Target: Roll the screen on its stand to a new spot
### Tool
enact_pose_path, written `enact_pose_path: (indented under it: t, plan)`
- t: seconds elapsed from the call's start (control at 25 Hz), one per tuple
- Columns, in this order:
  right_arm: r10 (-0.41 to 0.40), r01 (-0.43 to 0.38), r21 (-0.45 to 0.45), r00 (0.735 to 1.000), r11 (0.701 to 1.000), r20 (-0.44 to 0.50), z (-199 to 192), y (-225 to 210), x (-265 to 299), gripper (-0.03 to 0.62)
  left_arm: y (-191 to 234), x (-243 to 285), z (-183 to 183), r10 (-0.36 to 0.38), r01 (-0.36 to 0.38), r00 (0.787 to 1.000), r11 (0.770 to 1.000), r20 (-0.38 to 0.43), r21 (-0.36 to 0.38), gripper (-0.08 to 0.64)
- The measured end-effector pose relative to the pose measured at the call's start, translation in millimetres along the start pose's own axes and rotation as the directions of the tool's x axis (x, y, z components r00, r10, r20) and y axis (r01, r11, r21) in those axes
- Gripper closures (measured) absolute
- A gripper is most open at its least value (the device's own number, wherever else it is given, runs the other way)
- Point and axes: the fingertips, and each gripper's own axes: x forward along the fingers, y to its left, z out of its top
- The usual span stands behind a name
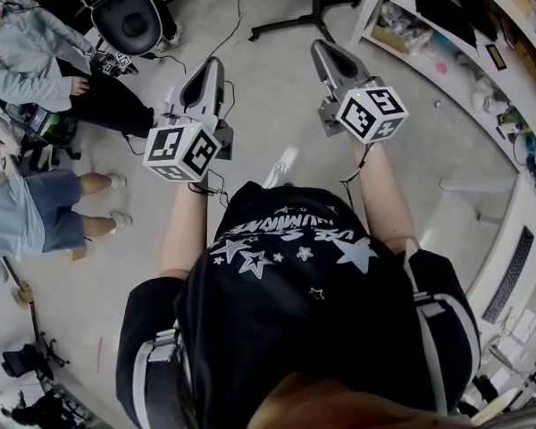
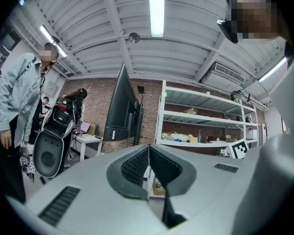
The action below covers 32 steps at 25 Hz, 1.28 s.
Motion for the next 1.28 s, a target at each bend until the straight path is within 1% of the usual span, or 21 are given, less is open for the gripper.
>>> enact_pose_path:
  t: [0.24, 0.4, 0.68, 0.88, 1.08, 1.2, 1.28]
  plan:
    - [0.002, -0.003, -0.017, 1.000, 1.000, -0.018, 10, -23, 16, 0.586, 10, 26, -4, 0.013, -0.013, 1.000, 0.999, -0.008, -0.032, 0.546]
    - [-0.011, 0.011, -0.003, 1.000, 1.000, -0.029, 9, -34, 32, 0.586, 25, 42, 1, 0.021, -0.021, 1.000, 0.999, -0.004, -0.045, 0.546]
    - [-0.026, 0.025, -0.023, 0.999, 0.999, -0.035, 1, -41, 65, 0.585, 51, 71, -3, -0.022, 0.022, 1.000, 0.999, 0.001, -0.033, 0.546]
    - [-0.047, 0.045, -0.045, 0.998, 0.998, -0.048, 1, -52, 103, 0.584, 86, 99, -5, -0.047, 0.047, 0.999, 0.996, -0.002, -0.072, 0.546]
    - [-0.052, 0.047, -0.078, 0.997, 0.996, -0.059, 8, -68, 159, 0.584, 129, 141, -5, -0.063, 0.062, 0.998, 0.994, -0.009, -0.087, 0.546]
    - [-0.067, 0.062, -0.076, 0.996, 0.995, -0.061, 9, -83, 196, 0.586, 158, 171, -6, -0.075, 0.073, 0.997, 0.993, -0.020, -0.095, 0.545]
    - [-0.074, 0.069, -0.071, 0.995, 0.995, -0.063, 17, -90, 219, 0.584, 174, 190, 1, -0.081, 0.078, 0.996, 0.993, -0.033, -0.093, 0.545]
